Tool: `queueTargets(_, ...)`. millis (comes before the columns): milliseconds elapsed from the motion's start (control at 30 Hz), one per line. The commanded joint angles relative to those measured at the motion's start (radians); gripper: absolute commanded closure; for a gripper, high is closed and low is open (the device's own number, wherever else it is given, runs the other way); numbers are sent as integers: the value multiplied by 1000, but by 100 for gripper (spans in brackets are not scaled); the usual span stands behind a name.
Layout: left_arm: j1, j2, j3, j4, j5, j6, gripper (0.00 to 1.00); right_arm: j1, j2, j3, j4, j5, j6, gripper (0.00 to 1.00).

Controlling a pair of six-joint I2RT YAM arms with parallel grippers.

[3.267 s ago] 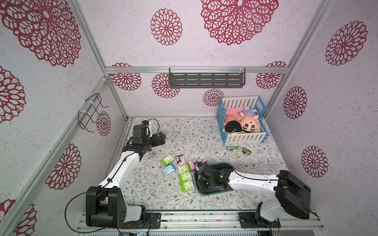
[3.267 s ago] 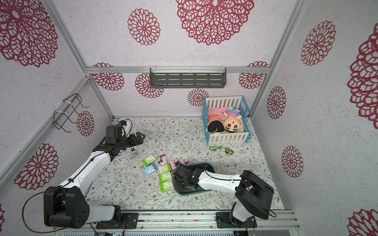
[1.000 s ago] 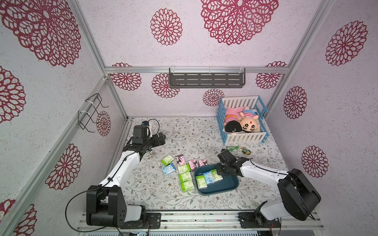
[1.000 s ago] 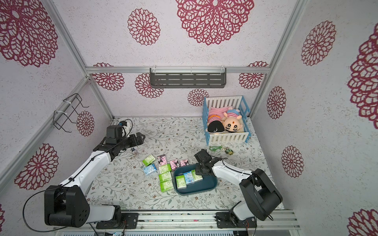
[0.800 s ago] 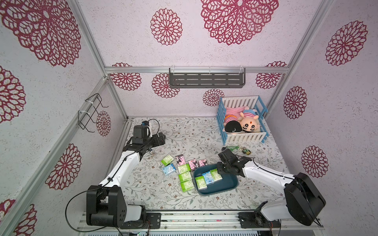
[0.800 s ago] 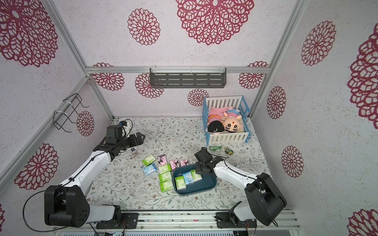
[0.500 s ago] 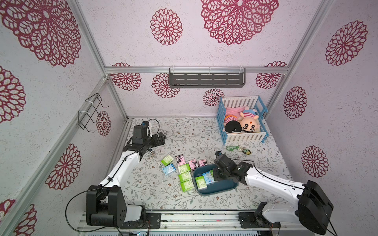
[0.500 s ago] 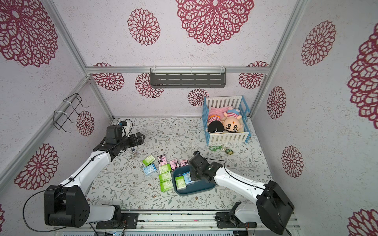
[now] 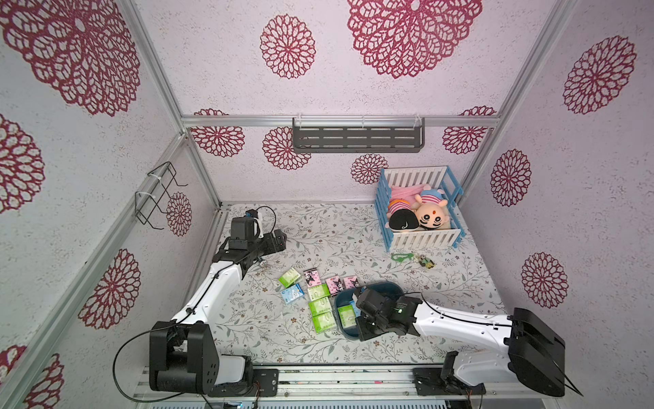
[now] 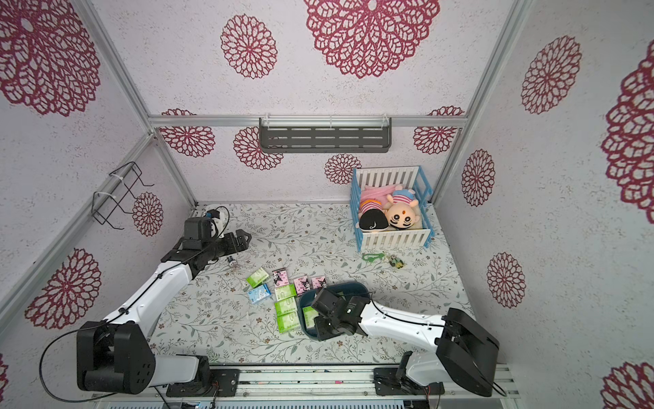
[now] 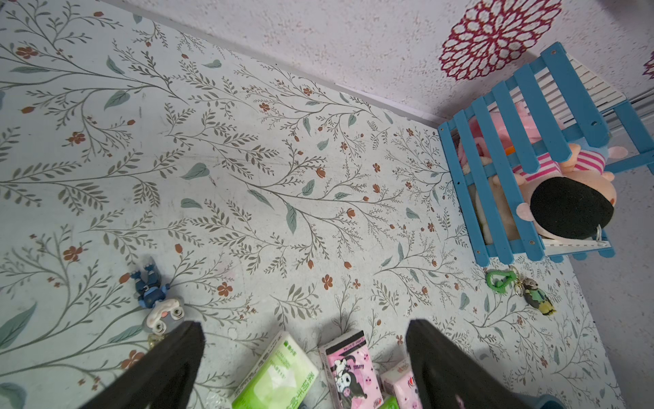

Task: Put the pocket tissues into the storage box
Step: Adjust the pocket tissues in the storage box.

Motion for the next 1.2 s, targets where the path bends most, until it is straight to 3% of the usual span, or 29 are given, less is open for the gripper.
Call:
queueTargets(0,3,5,5,13,4,9,3,16,25,-2,19,-38,19,100)
queueTargets(400,3,5,13,3,3,17,3,0,123,26,67,94,50,100)
queueTargets(800,3,2,10,-1,-2,18,3,-26,212,116,77,113,-23,100)
queueTargets(1033,3,1,9,-2,-3,20,3,-25,185,124,80,104,-46,100)
queueTargets(1167,3,6,10,0,0,16,3,-28,78,117,126,117,-50,81)
